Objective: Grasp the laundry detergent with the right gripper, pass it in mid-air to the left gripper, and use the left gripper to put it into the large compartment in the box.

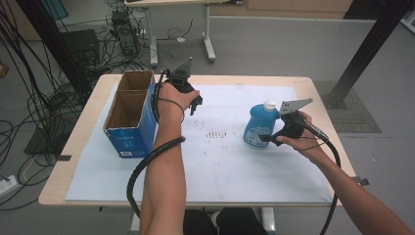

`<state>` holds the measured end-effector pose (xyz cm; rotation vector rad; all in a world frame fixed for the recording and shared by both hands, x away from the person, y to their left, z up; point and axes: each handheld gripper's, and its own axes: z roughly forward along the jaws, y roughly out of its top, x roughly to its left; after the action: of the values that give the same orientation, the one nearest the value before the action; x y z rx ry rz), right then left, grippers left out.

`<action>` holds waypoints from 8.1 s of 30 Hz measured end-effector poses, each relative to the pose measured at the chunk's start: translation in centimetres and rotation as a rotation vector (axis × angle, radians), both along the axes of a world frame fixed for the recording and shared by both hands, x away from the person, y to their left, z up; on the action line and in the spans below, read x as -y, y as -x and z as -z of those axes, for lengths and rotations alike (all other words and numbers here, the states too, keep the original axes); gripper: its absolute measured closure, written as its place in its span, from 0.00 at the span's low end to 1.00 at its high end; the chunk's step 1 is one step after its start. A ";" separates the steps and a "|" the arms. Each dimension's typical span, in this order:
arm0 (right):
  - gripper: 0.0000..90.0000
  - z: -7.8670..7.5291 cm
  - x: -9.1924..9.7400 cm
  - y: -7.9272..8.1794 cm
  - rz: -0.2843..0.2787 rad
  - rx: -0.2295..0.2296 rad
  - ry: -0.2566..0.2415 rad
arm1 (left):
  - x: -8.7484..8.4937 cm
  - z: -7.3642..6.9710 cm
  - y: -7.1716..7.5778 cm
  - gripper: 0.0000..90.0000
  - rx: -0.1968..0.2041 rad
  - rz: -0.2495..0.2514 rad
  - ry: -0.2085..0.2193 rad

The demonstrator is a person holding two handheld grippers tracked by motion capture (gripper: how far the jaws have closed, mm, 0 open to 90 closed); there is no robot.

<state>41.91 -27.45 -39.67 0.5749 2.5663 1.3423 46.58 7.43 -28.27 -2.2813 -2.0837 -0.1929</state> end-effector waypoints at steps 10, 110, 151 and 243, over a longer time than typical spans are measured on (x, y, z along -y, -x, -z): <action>0.02 0.2 -0.2 0.0 0.000 0.002 -0.013 | 0.0 0.3 0.0 0.06 -0.005 0.000 0.000; 0.47 0.9 -0.2 -0.4 -0.029 0.033 -0.006 | 0.0 -0.2 0.7 0.06 0.003 0.002 -0.001; 0.48 1.0 -0.1 -0.5 -0.032 0.029 -0.011 | -0.2 -0.3 1.0 0.06 0.011 -0.002 0.004; 0.49 -4.0 -0.9 1.3 0.006 -0.073 0.001 | -1.1 -6.0 3.8 0.06 0.063 0.141 0.062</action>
<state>40.60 -26.54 -35.70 0.6428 2.6201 1.3416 42.74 8.54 -22.30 -2.4913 -1.9845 -0.2109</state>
